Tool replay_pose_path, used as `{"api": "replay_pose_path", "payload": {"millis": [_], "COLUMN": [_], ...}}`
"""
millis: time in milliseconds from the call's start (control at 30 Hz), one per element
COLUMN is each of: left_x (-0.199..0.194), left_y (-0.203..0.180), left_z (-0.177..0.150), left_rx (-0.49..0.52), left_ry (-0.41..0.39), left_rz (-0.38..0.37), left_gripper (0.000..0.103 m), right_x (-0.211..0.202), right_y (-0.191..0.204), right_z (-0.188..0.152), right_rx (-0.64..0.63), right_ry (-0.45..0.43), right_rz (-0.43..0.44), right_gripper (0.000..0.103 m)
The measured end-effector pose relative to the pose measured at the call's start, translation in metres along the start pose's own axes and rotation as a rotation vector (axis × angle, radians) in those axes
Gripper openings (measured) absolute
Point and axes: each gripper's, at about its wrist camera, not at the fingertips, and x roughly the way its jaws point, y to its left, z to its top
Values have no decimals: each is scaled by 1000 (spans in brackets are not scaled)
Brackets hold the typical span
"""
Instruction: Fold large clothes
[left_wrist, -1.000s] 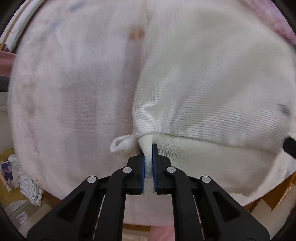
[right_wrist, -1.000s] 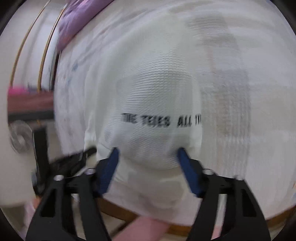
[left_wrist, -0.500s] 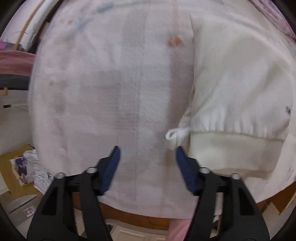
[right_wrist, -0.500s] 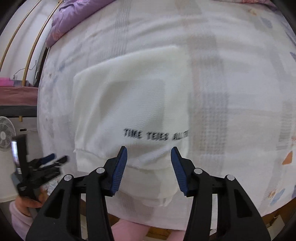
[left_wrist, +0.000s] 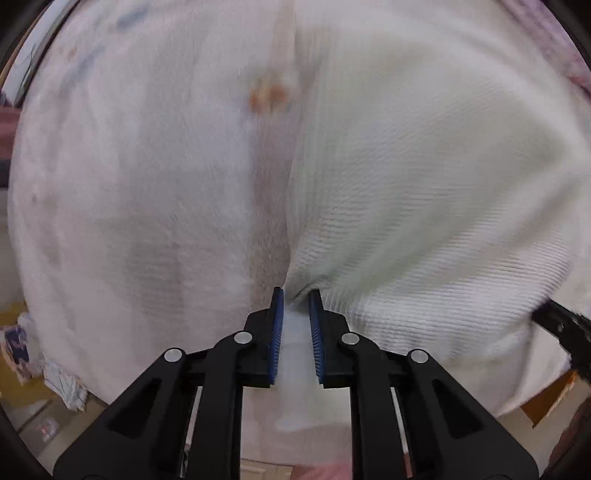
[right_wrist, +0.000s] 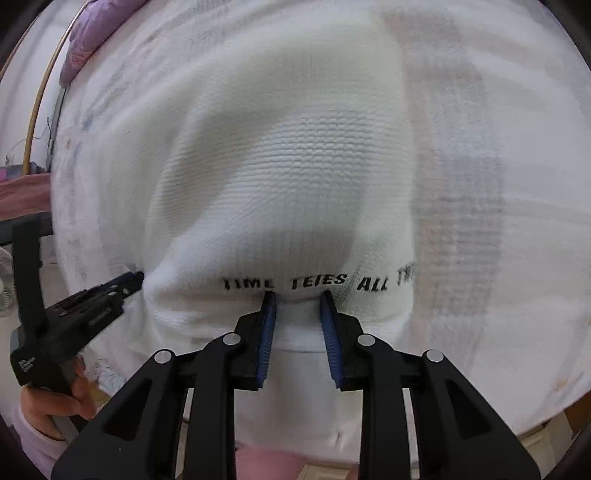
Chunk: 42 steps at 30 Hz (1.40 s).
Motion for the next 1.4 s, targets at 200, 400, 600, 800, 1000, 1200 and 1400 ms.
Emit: {"api": "replay_pose_path", "payload": {"millis": [200,400,600,800,1000,1200,1400], "left_x": [-10,2,-19,-5,-58,-34,21], "left_y": [-24,-29,-24,-53,-3,-28,-22], "left_z": [76,105,135,136,45,-31,-52], "left_rx": [50,54,47,244,94,120,123], "left_ry": [-99,-16,-93,-64,-127,-46,87], "left_rz": [15,34,61,202,147,99,152], "left_gripper": [15,14,15,12,13,12,12], "right_x": [-35,16,8,7,33,9,22], "right_y": [-12,-10,-15,-12,-8,-1,-10], "right_z": [71,95,117,80,-8,-46,-59], "right_rx": [20,32,79,109,62,105,136], "right_ry": [-116,-64,-67,-70,33,10,46], "right_rz": [-9,-129,-38,-18,33,6,-40], "right_gripper": [20,22,18,19,21,20,22]}}
